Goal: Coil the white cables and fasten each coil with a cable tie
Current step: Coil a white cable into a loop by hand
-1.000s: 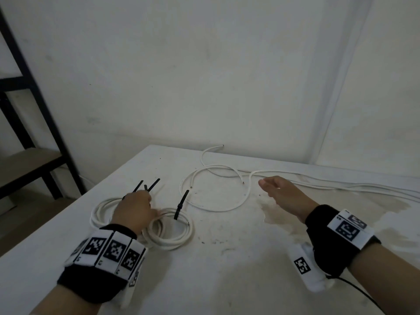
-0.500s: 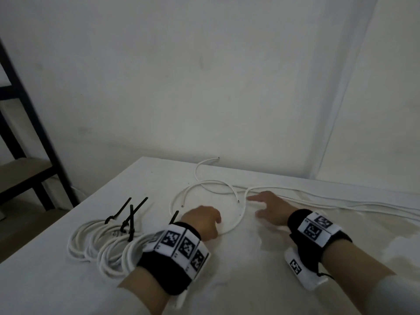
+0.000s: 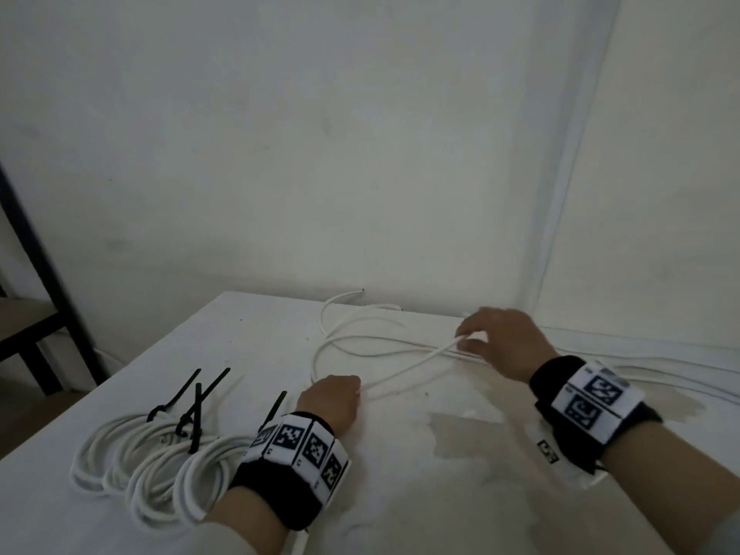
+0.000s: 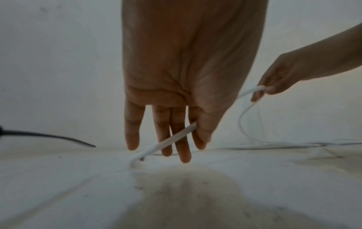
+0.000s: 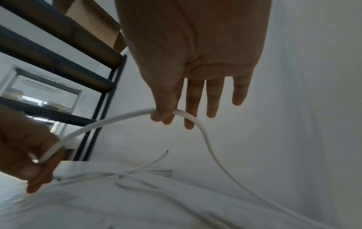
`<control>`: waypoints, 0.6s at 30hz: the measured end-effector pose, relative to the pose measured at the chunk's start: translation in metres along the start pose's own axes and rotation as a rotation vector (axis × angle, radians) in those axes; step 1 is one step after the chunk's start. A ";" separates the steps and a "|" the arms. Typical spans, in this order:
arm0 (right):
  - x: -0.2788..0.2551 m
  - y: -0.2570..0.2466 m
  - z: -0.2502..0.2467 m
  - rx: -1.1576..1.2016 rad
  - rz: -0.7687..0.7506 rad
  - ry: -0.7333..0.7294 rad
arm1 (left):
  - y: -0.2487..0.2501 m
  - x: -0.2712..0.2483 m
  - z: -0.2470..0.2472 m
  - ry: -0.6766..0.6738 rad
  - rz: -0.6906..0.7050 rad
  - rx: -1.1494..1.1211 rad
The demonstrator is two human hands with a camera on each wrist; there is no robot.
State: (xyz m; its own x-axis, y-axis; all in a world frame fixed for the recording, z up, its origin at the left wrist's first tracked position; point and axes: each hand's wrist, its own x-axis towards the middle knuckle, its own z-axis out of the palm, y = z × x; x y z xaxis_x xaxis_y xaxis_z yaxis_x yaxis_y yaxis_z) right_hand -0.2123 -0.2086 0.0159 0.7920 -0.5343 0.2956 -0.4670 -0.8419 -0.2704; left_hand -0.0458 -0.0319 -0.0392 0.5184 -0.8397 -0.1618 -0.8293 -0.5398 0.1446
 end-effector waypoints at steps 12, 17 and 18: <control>-0.063 0.085 -0.091 0.186 0.262 0.341 | 0.018 0.023 -0.020 0.384 0.077 -0.189; -0.080 0.115 -0.117 0.134 0.348 0.450 | 0.020 0.024 -0.024 0.386 -0.010 -0.221; -0.083 0.121 -0.122 0.135 0.372 0.473 | 0.021 0.023 -0.026 0.401 -0.027 -0.228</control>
State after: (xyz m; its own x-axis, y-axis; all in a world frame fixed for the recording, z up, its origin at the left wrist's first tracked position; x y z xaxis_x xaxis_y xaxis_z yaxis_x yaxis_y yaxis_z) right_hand -0.3821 -0.2753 0.0704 0.3109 -0.7925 0.5247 -0.6001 -0.5918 -0.5382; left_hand -0.0460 -0.0637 -0.0149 0.6161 -0.7577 0.2153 -0.7706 -0.5231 0.3639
